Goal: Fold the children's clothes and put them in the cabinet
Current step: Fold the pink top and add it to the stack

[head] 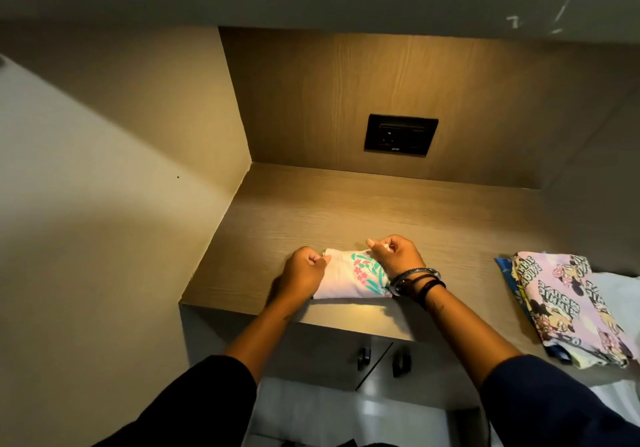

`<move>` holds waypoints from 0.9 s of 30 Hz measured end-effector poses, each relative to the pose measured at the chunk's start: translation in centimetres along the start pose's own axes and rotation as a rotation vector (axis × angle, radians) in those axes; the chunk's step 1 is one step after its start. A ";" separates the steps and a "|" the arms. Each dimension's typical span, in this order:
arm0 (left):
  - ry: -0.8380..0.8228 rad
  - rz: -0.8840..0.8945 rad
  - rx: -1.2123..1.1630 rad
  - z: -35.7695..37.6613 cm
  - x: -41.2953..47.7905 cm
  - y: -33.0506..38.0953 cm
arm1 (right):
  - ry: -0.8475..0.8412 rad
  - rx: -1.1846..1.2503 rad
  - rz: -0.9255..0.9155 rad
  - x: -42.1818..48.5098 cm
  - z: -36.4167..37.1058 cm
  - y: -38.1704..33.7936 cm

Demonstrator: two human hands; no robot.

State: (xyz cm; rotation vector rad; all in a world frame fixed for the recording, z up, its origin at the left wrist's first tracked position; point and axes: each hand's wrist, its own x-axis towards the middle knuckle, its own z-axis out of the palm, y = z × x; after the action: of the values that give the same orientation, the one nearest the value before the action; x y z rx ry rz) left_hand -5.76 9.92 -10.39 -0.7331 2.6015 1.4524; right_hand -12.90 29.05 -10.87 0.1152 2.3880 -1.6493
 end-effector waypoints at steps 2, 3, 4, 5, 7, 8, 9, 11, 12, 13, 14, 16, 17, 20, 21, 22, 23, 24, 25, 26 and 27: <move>0.073 -0.010 0.125 0.3 -0.9 -0.1 | 0.019 -0.267 -0.132 -0.2 -0.2 -0.7; 0.115 -0.008 0.180 0.5 -1.3 -0.2 | 0.027 -0.458 -0.242 -0.3 -0.4 -0.9; 0.164 0.001 0.222 0.6 -1.8 -0.1 | 0.020 -0.646 -0.377 -0.4 -0.5 -1.0; 0.221 0.018 0.249 0.7 -2.2 0.1 | -0.023 -0.792 -0.499 -0.5 -0.6 -1.2; 0.338 0.060 0.254 0.9 -3.0 0.7 | -0.193 -0.958 -0.575 -0.3 -0.3 -1.2; 0.380 0.063 0.195 1.2 -3.6 1.0 | -0.264 -0.991 -0.536 -0.1 -0.1 -1.1; 0.406 0.048 0.089 1.6 -4.2 1.3 | -0.296 -0.997 -0.481 0.0 0.1 -1.0; 0.391 -0.066 -0.126 2.3 -5.7 2.0 | -0.286 -0.966 -0.409 0.4 0.4 -0.8; 0.352 -0.190 -0.224 2.5 -6.2 2.3 | -0.279 -0.956 -0.384 0.6 0.4 -0.9; 0.303 -0.342 -0.357 2.4 -6.6 2.5 | -0.285 -0.951 -0.352 0.7 0.4 -1.0; 0.255 -0.501 -0.516 2.1 -6.9 2.9 | -0.300 -0.937 -0.302 0.8 0.5 -1.2; 0.158 -0.707 -0.730 1.6 -7.0 3.0 | -0.339 -0.895 -0.174 0.9 0.5 -1.4; 0.079 -0.709 -0.746 1.5 -7.1 2.9 | -0.361 -0.880 -0.124 0.8 0.6 -1.5; -0.176 -0.630 -0.760 1.6 -7.5 3.4 | -0.393 -0.817 -0.032 0.1 0.7 -1.3; -0.207 -0.599 -0.719 1.7 -7.6 3.6 | -0.392 -0.762 -0.011 -0.4 0.6 -1.2; -0.220 -0.565 -0.669 1.9 -7.5 3.9 | -0.396 -0.671 0.020 -0.9 0.3 -1.1; -0.216 -0.527 -0.635 2.1 -7.5 4.2 | -0.396 -0.544 0.061 -1.6 -0.2 -1.0; -0.219 -0.494 -0.646 2.2 -7.4 4.6 | -0.392 -0.394 0.108 -2.4 -0.9 -1.0; -0.227 -0.469 -0.708 2.6 -7.3 5.2 | -0.385 -0.228 0.155 -3.4 -1.9 -1.1; -0.239 -0.451 -0.793 3.1 -7.2 5.6 | -0.379 -0.060 0.185 -4.3 -3.0 -1.1; -0.275 -0.432 -0.875 3.5 -7.2 6.2 | -0.370 0.096 0.194 -5.1 -4.1 -1.2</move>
State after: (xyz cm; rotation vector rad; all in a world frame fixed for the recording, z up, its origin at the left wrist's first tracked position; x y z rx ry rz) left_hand -2.65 18.18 -5.39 -0.9728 1.4096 2.2879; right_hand -8.81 32.79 -7.20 0.0506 1.9614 -1.5416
